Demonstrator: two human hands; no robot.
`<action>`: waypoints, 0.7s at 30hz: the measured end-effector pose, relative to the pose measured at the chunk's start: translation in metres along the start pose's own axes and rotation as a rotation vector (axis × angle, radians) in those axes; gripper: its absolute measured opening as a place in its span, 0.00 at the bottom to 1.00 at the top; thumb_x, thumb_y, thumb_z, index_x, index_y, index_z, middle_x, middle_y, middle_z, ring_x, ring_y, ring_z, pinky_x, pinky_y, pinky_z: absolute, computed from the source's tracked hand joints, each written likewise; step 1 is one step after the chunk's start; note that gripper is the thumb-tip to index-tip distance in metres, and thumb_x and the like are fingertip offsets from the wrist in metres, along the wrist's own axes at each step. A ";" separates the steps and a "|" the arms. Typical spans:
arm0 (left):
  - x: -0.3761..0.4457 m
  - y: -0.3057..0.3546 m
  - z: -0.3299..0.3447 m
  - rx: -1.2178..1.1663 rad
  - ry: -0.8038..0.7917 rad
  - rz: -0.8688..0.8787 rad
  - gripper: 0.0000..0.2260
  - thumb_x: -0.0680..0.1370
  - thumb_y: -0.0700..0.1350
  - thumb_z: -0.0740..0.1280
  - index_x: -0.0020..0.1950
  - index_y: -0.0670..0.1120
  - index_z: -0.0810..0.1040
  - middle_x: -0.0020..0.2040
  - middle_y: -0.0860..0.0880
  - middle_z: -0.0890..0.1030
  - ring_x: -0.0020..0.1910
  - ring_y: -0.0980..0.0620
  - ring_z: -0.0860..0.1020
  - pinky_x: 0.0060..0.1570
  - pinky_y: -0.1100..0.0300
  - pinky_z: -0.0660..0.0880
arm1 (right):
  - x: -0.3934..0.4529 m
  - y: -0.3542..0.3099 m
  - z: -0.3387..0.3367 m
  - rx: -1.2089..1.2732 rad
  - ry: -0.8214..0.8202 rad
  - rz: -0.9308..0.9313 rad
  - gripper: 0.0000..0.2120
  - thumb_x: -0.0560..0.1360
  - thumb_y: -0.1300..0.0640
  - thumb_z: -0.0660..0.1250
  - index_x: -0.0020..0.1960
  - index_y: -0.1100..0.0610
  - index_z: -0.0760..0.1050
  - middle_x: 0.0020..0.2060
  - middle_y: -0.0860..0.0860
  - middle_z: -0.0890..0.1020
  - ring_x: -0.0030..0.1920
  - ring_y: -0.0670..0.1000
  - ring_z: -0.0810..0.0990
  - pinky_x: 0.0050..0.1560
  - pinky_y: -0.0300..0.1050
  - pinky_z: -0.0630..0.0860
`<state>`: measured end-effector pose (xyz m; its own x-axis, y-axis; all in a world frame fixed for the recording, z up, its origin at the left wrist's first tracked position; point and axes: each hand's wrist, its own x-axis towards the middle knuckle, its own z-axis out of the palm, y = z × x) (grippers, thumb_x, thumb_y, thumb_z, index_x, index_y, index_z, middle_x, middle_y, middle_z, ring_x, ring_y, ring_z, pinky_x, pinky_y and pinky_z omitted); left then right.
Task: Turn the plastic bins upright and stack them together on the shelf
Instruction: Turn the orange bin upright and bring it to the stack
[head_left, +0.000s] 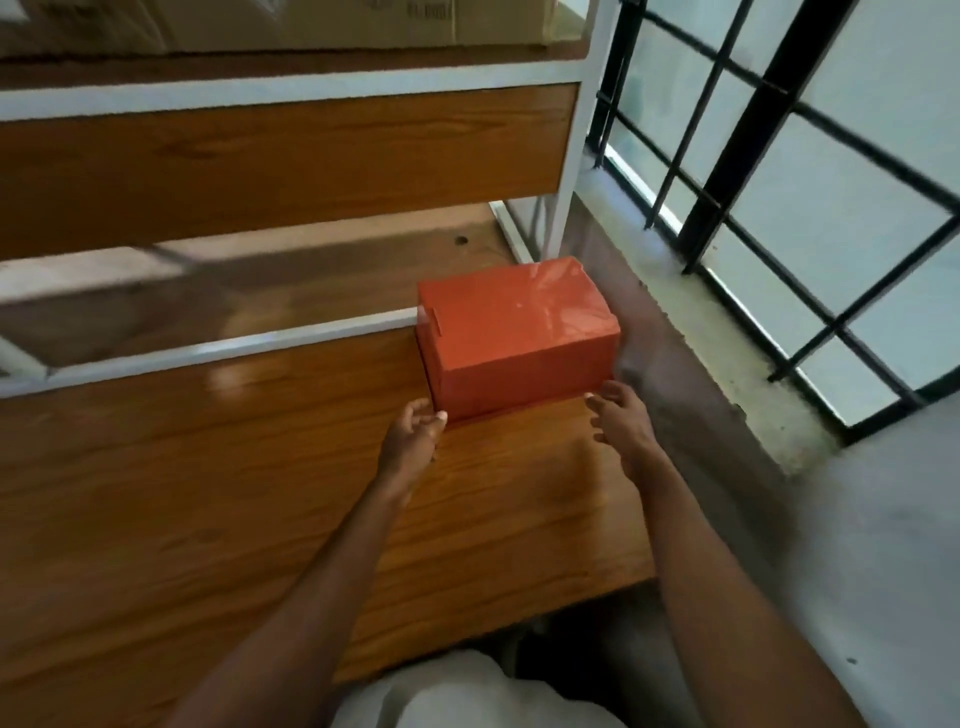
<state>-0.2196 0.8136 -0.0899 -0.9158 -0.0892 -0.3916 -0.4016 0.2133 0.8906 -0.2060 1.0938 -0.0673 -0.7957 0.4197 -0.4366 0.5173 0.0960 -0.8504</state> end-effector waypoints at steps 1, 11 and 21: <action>0.003 0.003 0.006 0.003 0.012 -0.015 0.23 0.84 0.53 0.67 0.79 0.52 0.68 0.70 0.47 0.78 0.63 0.45 0.79 0.55 0.50 0.79 | 0.009 -0.006 -0.004 -0.007 0.017 -0.014 0.27 0.81 0.54 0.70 0.78 0.52 0.68 0.67 0.53 0.80 0.62 0.56 0.80 0.51 0.49 0.78; 0.019 0.018 0.040 -0.041 0.000 -0.049 0.28 0.83 0.50 0.68 0.81 0.55 0.64 0.75 0.51 0.75 0.73 0.46 0.73 0.65 0.51 0.73 | 0.058 -0.042 -0.019 -0.085 -0.107 -0.092 0.39 0.78 0.62 0.72 0.83 0.52 0.58 0.66 0.49 0.75 0.62 0.51 0.75 0.48 0.40 0.77; -0.003 0.018 0.026 0.013 0.193 0.012 0.34 0.79 0.54 0.72 0.83 0.52 0.63 0.78 0.45 0.72 0.73 0.42 0.74 0.67 0.42 0.75 | 0.038 -0.036 -0.021 -0.038 -0.061 -0.219 0.34 0.76 0.54 0.74 0.80 0.47 0.67 0.70 0.53 0.79 0.69 0.55 0.77 0.70 0.62 0.77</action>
<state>-0.2235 0.8434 -0.0787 -0.9049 -0.2711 -0.3280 -0.3915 0.2283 0.8914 -0.2485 1.1252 -0.0471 -0.9072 0.3303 -0.2606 0.3406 0.2129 -0.9158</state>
